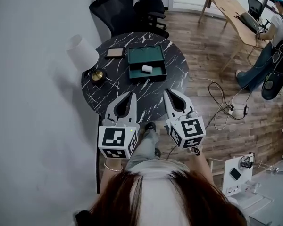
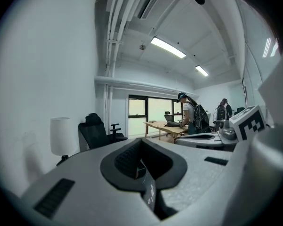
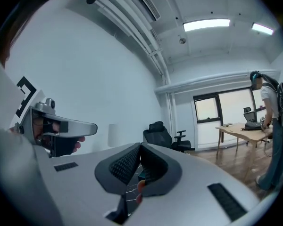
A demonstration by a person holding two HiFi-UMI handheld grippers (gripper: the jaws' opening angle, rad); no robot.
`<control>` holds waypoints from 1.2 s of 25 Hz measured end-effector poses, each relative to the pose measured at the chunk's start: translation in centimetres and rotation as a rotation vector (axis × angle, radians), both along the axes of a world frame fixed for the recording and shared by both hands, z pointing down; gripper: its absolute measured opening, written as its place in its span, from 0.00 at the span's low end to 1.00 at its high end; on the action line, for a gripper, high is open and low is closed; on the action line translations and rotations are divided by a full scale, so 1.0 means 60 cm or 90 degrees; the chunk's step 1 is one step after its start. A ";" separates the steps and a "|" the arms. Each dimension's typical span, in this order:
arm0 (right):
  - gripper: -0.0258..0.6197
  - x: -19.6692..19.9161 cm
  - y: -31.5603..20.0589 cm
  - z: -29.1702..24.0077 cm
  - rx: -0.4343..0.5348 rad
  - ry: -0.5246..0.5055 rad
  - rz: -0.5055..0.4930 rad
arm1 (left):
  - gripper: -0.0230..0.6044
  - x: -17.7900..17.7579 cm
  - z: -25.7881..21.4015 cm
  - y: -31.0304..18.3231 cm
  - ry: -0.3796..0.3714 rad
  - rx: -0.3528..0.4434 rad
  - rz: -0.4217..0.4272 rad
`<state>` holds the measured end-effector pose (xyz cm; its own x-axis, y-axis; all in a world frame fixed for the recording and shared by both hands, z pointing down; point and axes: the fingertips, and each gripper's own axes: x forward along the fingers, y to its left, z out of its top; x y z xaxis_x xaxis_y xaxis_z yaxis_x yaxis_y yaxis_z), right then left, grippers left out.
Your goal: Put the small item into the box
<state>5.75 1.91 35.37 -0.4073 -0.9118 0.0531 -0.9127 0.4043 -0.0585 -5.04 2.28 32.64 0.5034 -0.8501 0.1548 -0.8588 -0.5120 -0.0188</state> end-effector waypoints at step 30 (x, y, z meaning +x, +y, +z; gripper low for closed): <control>0.08 0.006 0.090 -0.013 0.020 -0.010 0.016 | 0.05 0.019 0.002 0.085 0.011 0.009 0.027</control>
<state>6.09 7.29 34.60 -0.3846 -0.9229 0.0185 -0.9218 0.3829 -0.0605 -3.89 7.35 32.74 0.5409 -0.8305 0.1332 -0.8370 -0.5471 -0.0119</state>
